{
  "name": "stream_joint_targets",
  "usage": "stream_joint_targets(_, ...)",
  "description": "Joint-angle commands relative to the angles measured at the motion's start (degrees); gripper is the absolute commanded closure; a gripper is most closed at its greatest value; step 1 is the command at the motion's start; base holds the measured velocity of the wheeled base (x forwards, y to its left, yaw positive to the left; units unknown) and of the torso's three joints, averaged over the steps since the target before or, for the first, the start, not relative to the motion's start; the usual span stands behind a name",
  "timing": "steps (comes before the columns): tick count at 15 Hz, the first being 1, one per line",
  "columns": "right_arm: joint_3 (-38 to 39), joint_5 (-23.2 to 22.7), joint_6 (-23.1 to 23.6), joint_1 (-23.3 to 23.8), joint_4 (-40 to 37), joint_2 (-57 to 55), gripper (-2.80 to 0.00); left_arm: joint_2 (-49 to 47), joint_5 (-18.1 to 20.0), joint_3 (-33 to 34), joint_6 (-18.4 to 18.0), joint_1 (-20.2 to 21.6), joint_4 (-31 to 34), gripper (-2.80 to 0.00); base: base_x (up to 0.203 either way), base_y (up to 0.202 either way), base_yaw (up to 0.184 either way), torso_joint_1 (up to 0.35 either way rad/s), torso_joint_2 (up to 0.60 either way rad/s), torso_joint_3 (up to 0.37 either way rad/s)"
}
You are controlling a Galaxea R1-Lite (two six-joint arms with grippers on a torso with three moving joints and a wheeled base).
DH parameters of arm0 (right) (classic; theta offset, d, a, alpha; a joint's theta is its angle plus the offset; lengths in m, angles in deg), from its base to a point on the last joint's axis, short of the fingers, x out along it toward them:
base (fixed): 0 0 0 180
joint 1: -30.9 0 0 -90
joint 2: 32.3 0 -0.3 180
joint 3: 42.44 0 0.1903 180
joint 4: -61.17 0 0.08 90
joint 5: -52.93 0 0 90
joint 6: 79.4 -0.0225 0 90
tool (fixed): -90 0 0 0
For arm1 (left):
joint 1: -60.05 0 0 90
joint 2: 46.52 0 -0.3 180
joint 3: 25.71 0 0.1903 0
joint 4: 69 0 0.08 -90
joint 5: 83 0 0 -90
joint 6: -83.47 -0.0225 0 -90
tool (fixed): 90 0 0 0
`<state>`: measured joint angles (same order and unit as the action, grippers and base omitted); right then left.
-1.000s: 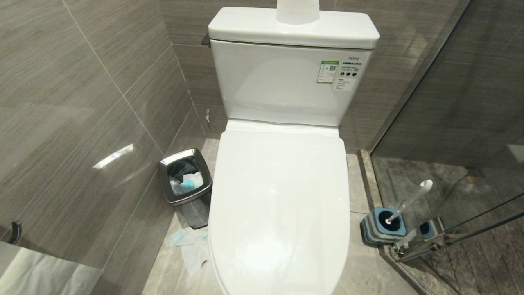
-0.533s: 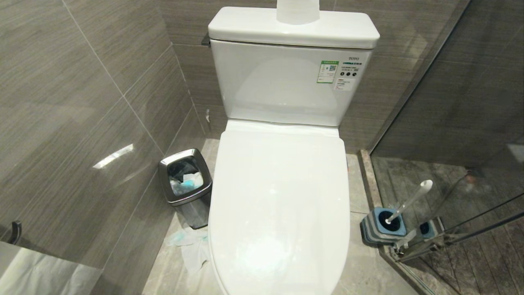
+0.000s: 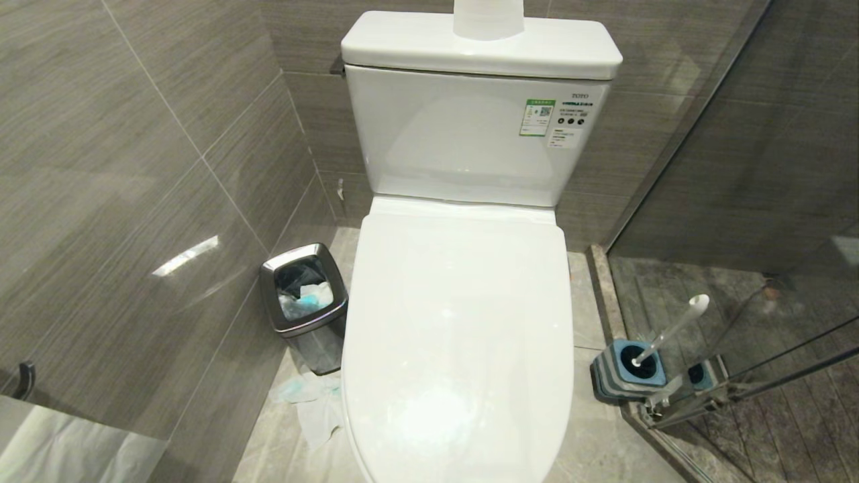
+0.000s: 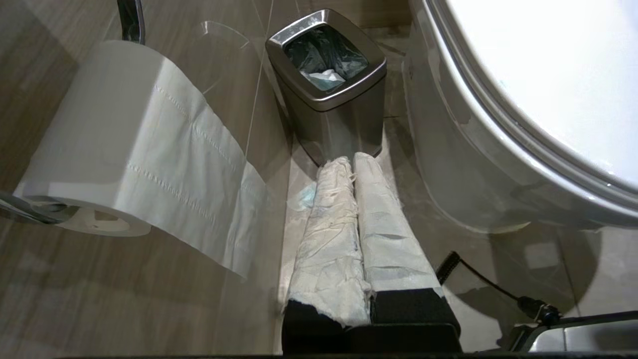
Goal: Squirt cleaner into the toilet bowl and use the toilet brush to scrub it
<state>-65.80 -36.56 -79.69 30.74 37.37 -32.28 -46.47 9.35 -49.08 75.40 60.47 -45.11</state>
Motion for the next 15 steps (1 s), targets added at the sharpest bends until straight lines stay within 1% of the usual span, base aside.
stream_joint_targets(1,0.1,0.0,-0.1,0.0,0.0,0.0,0.0,-0.1,-0.2,0.1,0.9,0.0,0.0,0.0,0.0,0.0,0.0,0.0,0.0,0.0)
stream_joint_targets(6,0.1,0.0,-0.1,0.0,0.0,0.0,0.0,-0.1,-0.2,0.0,1.1,0.0,0.0,0.0,0.0,0.0,0.0,0.0,0.0,0.0)
stream_joint_targets(10,0.0,0.0,-0.1,0.0,0.0,0.0,0.0,-0.1,-0.5,0.0,0.6,0.0,0.0,0.0,0.0,0.0,0.0,0.0,0.0,0.0)
stream_joint_targets(13,0.1,0.0,-0.1,0.0,0.0,0.0,0.0,-0.1,-0.6,0.1,2.1,0.0,0.0,0.0,0.0,0.0,0.0,0.0,0.0,0.0)
stream_joint_targets(15,0.1,0.0,0.0,0.0,0.0,0.0,0.0,-0.1,-0.7,0.1,4.1,0.0,0.0,0.0,0.0,0.0,0.0,0.0,0.0,0.0)
